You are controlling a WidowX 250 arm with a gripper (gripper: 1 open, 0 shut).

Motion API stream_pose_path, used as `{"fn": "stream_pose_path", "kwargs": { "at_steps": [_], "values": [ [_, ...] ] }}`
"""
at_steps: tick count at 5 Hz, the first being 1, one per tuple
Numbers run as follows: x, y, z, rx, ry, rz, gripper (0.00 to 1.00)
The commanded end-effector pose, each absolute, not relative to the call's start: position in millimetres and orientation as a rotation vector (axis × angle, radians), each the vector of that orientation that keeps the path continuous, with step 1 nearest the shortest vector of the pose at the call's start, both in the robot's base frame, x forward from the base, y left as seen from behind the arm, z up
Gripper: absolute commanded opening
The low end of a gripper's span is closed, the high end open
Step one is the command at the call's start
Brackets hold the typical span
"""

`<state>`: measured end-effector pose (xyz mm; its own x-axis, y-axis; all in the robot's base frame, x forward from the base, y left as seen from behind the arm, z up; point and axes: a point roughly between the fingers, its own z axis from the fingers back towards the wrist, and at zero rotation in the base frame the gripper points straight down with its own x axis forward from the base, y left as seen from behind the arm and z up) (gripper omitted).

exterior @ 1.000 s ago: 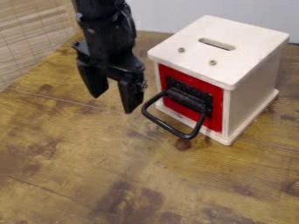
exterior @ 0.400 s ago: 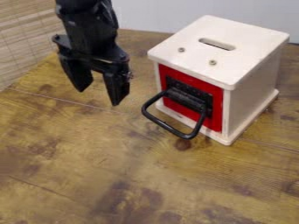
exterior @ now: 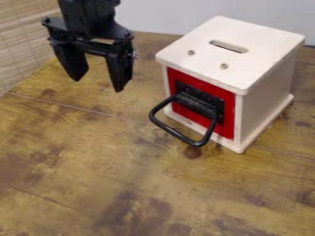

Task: Open the drawer

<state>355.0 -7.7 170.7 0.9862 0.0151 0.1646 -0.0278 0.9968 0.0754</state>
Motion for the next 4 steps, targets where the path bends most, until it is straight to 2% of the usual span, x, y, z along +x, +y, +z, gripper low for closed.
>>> {"fn": "stream_pose_path", "kwargs": {
  "at_steps": [1, 2, 4],
  "values": [
    [364.6, -13.1, 189.8, 0.074, -0.229, 0.06, 1.0],
    [374.4, -27.8, 184.0, 0.076, -0.217, 0.175, 1.0],
    [375.4, -61.3, 169.1, 0.061, -0.215, 0.526, 1.0]
  ]
}}
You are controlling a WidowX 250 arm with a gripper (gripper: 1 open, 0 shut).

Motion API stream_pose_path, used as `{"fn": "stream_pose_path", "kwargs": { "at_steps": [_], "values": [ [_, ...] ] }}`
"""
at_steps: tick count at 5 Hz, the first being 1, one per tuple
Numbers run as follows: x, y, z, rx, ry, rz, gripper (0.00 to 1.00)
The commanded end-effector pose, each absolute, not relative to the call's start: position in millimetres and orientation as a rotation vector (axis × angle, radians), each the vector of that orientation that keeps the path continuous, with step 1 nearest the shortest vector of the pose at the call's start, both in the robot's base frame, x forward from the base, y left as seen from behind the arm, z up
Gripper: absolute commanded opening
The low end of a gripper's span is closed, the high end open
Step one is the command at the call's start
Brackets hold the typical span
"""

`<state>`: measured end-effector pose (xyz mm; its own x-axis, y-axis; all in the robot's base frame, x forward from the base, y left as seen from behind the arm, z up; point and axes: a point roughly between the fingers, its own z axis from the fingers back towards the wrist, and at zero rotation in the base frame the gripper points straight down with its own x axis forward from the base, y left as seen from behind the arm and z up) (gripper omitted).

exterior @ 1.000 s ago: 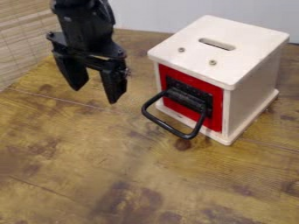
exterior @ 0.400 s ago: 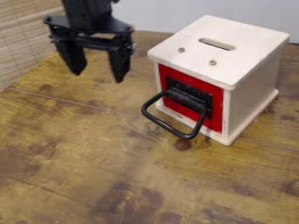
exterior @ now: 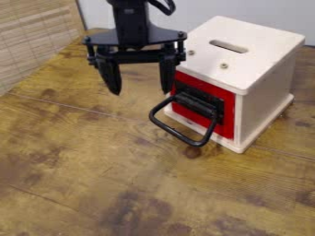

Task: Open the drawer

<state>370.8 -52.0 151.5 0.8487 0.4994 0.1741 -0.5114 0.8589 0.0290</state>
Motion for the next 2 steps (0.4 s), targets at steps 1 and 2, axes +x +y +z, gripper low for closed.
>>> {"fn": "stream_pose_path", "kwargs": {
  "at_steps": [1, 2],
  "values": [
    [375.9, -55.1, 157.2, 0.033, -0.192, 0.697, 1.0],
    [373.8, -48.2, 145.8, 0.01, -0.177, 0.824, 1.0]
  ]
}}
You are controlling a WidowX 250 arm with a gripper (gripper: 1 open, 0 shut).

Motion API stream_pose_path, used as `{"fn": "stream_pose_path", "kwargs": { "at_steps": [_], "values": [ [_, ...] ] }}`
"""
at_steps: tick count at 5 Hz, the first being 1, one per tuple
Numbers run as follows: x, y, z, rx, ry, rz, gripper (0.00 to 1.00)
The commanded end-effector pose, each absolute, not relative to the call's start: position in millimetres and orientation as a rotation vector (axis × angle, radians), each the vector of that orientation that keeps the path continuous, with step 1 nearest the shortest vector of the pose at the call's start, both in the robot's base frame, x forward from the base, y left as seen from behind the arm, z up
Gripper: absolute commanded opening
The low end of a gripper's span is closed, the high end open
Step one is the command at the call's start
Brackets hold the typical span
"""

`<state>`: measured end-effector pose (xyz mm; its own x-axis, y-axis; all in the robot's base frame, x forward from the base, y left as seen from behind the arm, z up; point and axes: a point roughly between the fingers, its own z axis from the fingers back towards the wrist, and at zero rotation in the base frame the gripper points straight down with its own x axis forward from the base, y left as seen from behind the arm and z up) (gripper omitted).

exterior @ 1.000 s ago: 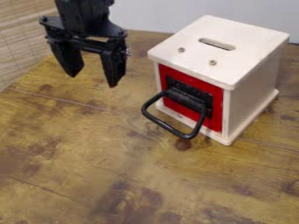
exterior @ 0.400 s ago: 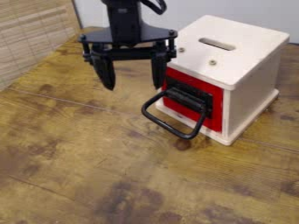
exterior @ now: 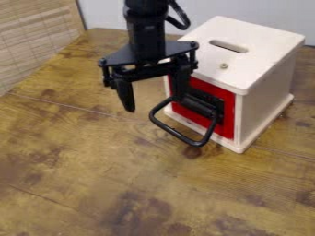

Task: Open the drawer

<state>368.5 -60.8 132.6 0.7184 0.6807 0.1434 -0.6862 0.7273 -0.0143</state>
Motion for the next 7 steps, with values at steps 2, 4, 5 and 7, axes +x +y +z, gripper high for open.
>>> {"fn": "stream_pose_path", "kwargs": {
  "at_steps": [2, 4, 5, 7],
  "values": [
    [373.2, -29.7, 120.2, -0.097, -0.123, 1.168, 1.0],
    [372.7, -42.1, 99.2, -0.157, -0.053, 1.295, 1.0],
    [372.0, -49.1, 92.5, -0.155, -0.041, 1.304, 1.0],
    [375.5, -57.8, 99.1, -0.155, -0.025, 1.421, 1.0]
  ]
}}
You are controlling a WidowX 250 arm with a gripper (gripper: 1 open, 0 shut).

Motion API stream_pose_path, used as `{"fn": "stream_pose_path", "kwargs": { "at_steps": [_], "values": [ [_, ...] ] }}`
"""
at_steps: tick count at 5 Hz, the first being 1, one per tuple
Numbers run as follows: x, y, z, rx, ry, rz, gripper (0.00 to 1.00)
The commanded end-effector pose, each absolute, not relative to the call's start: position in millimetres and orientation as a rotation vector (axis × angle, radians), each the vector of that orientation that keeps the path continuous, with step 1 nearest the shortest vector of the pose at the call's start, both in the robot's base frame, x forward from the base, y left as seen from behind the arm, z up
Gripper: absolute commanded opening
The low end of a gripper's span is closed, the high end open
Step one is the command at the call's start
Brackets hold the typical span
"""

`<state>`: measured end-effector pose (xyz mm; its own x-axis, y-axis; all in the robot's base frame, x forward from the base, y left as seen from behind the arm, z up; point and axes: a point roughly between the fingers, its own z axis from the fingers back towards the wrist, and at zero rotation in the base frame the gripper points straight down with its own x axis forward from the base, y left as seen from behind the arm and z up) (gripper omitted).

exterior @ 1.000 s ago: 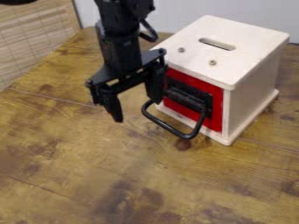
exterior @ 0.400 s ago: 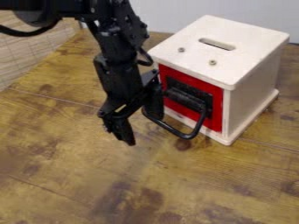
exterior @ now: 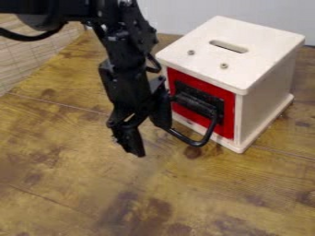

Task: Open the drawer

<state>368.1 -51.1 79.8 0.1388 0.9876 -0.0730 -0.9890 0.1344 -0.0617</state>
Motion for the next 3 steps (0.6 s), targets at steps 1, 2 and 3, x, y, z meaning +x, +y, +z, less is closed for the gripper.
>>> {"fn": "stream_pose_path", "kwargs": {
  "at_steps": [1, 2, 3],
  "values": [
    [376.8, -66.0, 91.0, -0.153, -0.012, 1.348, 1.0],
    [376.5, -74.1, 83.6, -0.154, 0.001, 1.274, 1.0],
    [372.4, -62.5, 83.0, -0.163, 0.014, 1.243, 1.0]
  ]
}}
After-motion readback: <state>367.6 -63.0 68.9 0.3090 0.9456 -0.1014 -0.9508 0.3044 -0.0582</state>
